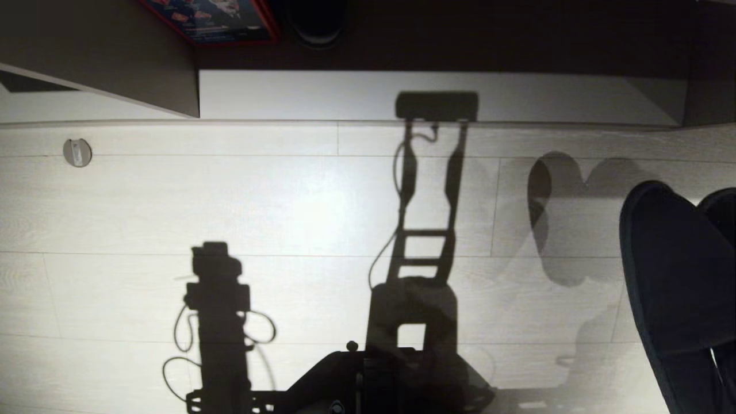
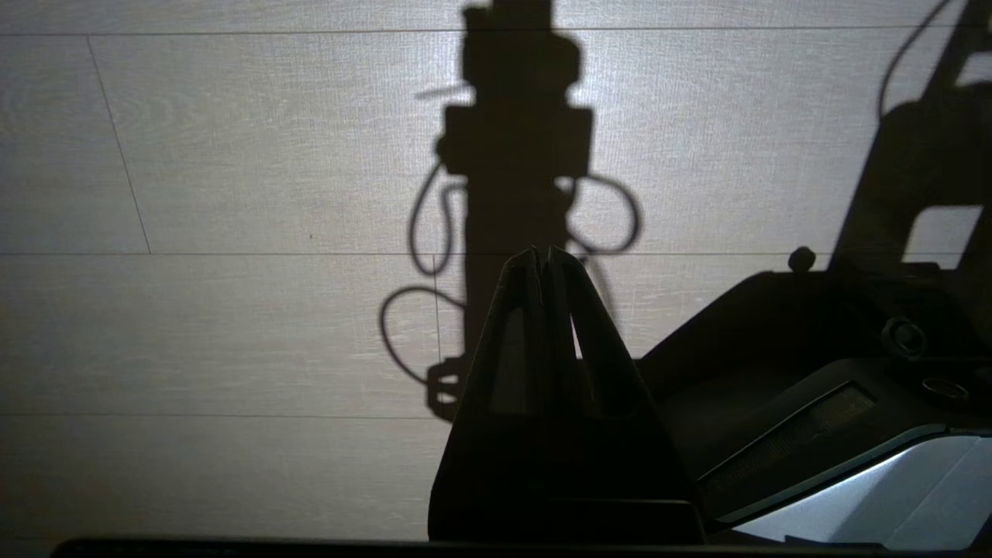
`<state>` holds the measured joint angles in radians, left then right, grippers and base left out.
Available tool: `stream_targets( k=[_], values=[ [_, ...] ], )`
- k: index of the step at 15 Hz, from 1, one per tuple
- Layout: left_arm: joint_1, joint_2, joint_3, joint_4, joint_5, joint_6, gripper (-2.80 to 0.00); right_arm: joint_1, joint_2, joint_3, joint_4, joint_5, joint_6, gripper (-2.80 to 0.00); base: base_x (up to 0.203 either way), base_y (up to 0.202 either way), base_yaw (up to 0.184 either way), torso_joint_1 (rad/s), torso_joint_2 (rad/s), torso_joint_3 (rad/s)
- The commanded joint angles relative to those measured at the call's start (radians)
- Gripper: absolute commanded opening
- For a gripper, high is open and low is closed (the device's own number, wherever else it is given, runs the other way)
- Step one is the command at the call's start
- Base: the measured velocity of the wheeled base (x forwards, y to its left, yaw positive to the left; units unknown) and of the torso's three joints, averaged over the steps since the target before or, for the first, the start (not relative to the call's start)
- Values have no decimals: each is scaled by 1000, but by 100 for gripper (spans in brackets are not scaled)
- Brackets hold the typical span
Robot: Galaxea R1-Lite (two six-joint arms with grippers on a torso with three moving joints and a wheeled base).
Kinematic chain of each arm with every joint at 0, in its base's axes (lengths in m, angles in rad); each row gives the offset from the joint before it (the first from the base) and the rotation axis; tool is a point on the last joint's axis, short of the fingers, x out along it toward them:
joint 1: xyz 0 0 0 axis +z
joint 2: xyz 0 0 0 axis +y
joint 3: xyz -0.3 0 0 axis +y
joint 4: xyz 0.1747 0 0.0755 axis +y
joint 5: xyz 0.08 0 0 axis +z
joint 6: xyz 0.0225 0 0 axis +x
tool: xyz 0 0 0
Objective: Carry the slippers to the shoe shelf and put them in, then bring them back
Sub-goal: Place the slippers into the shoe cabinet
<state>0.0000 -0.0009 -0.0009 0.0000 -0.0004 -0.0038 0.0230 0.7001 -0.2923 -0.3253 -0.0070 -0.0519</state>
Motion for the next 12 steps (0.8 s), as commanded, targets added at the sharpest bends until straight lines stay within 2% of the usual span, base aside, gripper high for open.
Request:
stream_targets(
  k=[1, 6, 9, 12],
  values=[
    [0, 1, 0, -1, 0, -1, -280, 1, 151, -8, -66, 0, -8, -280, 0, 0, 0, 0, 0, 0],
    [0, 1, 1, -2, 0, -1, -280, 2, 305, -4, -323, 0, -34, -280, 0, 0, 0, 0, 0, 0],
    [0, 1, -1, -2, 0, -1, -280, 2, 445, -32, -564, 2, -58, -280, 0, 0, 0, 0, 0, 0],
    [0, 1, 1, 0, 0, -1, -280, 1, 540, -75, -676, 2, -67, -280, 0, 0, 0, 0, 0, 0]
  ],
)
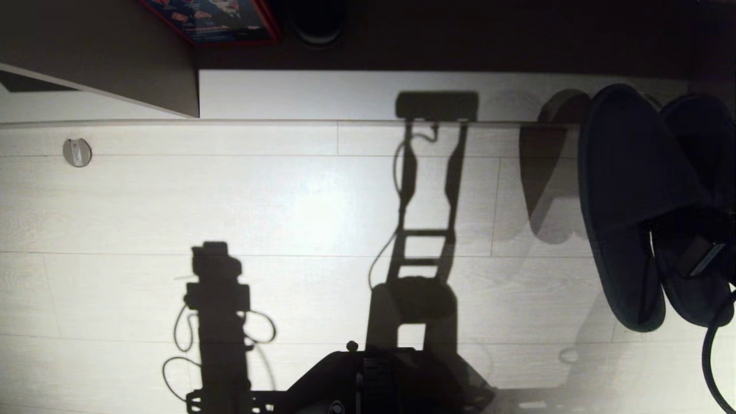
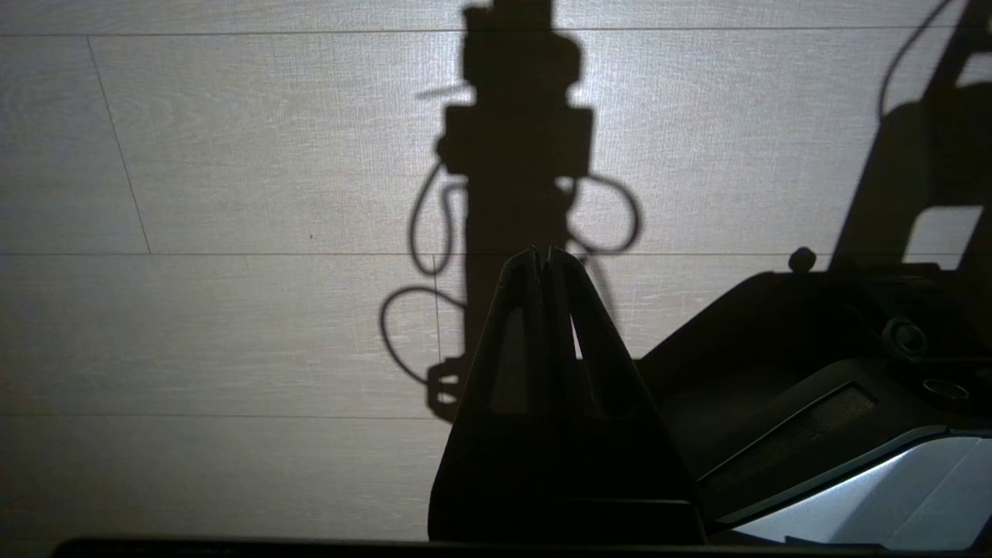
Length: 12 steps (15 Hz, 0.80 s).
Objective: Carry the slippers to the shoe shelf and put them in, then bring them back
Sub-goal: Place the slippers into the shoe cabinet
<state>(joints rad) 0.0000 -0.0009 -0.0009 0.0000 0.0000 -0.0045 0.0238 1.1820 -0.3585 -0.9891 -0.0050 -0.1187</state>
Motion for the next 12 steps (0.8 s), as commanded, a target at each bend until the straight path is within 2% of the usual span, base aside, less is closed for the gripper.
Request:
stream_targets(
  k=[1, 5, 12],
  values=[
    [0, 1, -1, 0, 0, 0, -280, 0, 75, -21, -46, 0, -1, -280, 0, 0, 0, 0, 0, 0],
    [0, 1, -1, 0, 0, 0, -280, 1, 197, -56, -215, 2, -2, -280, 0, 0, 0, 0, 0, 0],
    [0, 1, -1, 0, 0, 0, -280, 3, 309, -193, -299, 3, -6, -280, 0, 0, 0, 0, 0, 0]
  ],
)
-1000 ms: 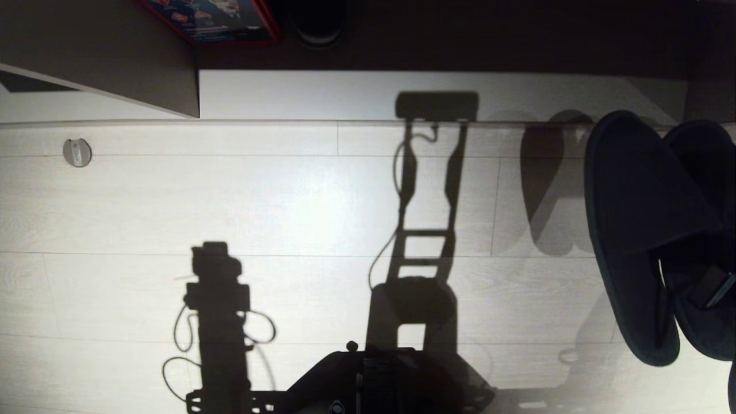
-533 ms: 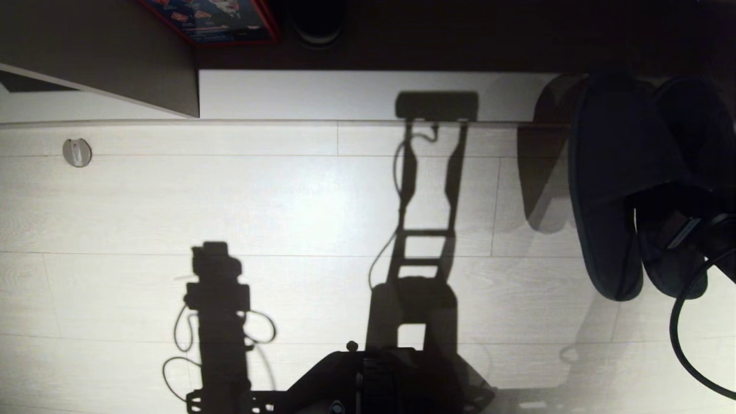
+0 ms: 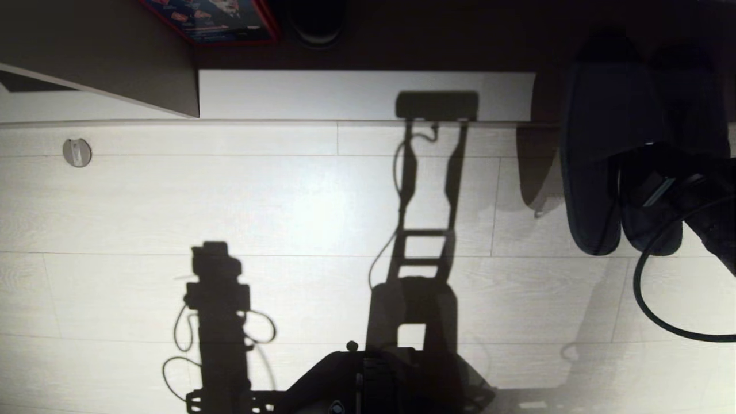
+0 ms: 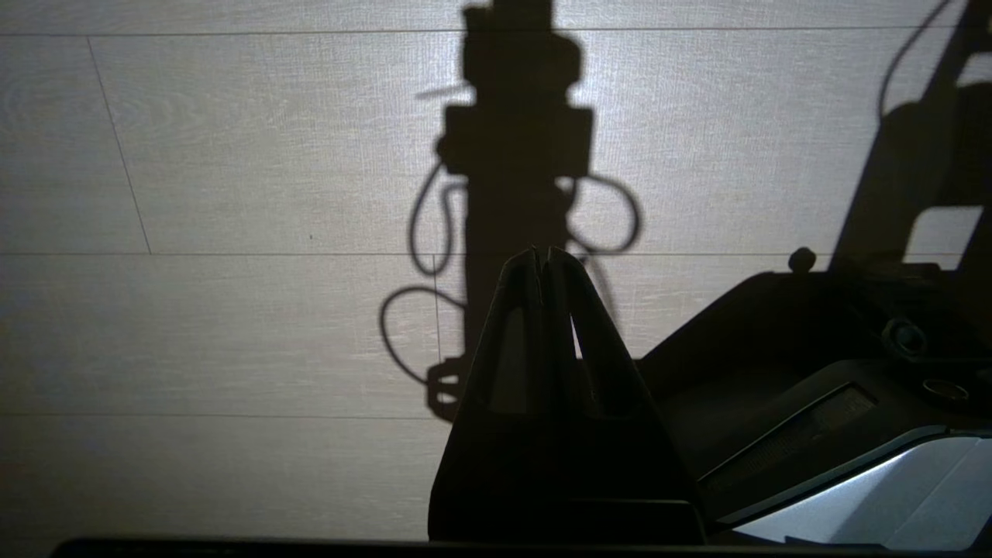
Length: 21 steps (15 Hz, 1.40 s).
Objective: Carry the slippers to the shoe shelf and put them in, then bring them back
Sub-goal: Place the slippers into the shoe cabinet
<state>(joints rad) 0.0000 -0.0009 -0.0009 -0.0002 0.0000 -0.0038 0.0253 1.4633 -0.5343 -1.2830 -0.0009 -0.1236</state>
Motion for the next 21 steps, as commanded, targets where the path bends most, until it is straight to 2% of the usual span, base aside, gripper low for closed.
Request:
stream_targets(
  k=[1, 7, 13, 21],
  values=[
    [0, 1, -1, 0, 0, -1, -280, 2, 48, -38, -20, 1, -1, -280, 0, 0, 0, 0, 0, 0],
    [0, 1, -1, 0, 0, -1, -280, 39, 120, -193, -57, 27, -19, -280, 0, 0, 0, 0, 0, 0],
    [0, 1, 1, 0, 0, -1, -280, 82, 235, -281, -66, 29, -22, -280, 0, 0, 0, 0, 0, 0],
    [0, 1, 1, -1, 0, -1, -280, 80, 252, -319, -81, 28, -19, -280, 0, 0, 0, 0, 0, 0]
  ],
)
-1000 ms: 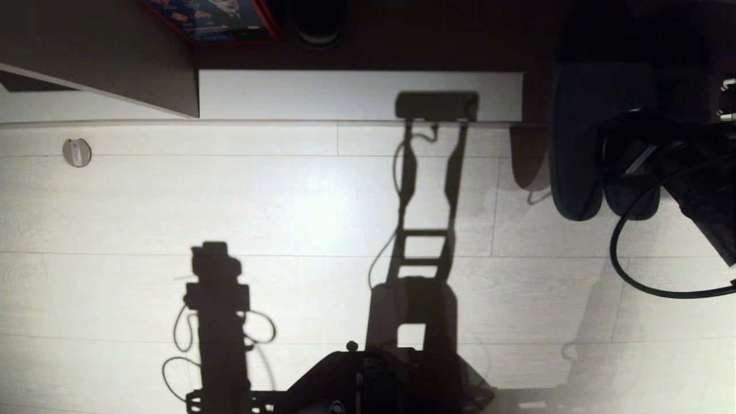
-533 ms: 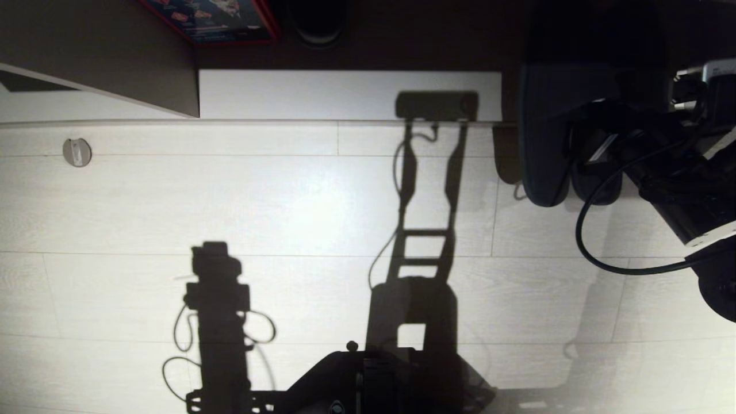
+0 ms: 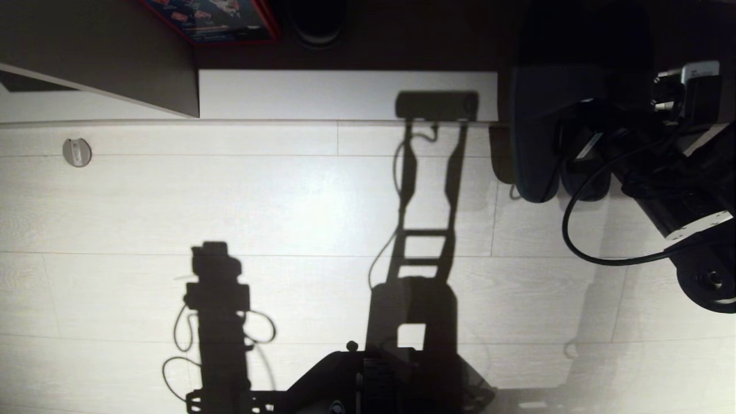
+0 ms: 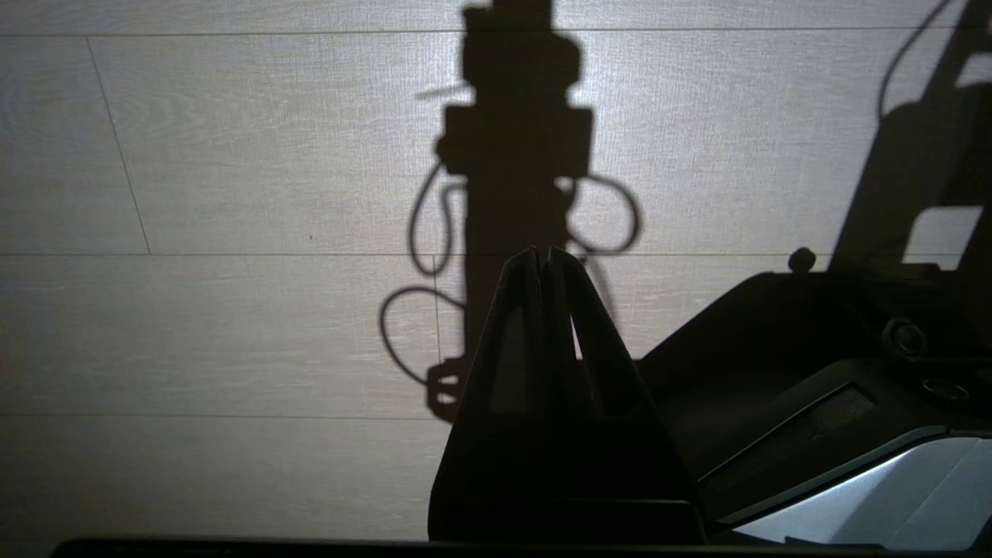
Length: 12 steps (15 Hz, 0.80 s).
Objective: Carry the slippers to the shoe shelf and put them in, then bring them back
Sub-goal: Place the slippers into the shoe cabinet
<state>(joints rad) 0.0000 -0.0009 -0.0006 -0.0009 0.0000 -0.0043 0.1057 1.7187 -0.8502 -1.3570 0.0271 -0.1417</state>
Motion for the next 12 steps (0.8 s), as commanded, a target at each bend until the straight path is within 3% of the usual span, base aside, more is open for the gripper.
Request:
stream_targets(
  k=[1, 12],
  values=[
    [0, 1, -1, 1, 0, 0, -280, -2, 0, -10, -9, 0, 0, -280, 0, 0, 0, 0, 0, 0],
    [0, 1, -1, 1, 0, 0, -280, -6, 99, -149, -11, -10, 16, -280, 0, 0, 0, 0, 0, 0]
  ],
)
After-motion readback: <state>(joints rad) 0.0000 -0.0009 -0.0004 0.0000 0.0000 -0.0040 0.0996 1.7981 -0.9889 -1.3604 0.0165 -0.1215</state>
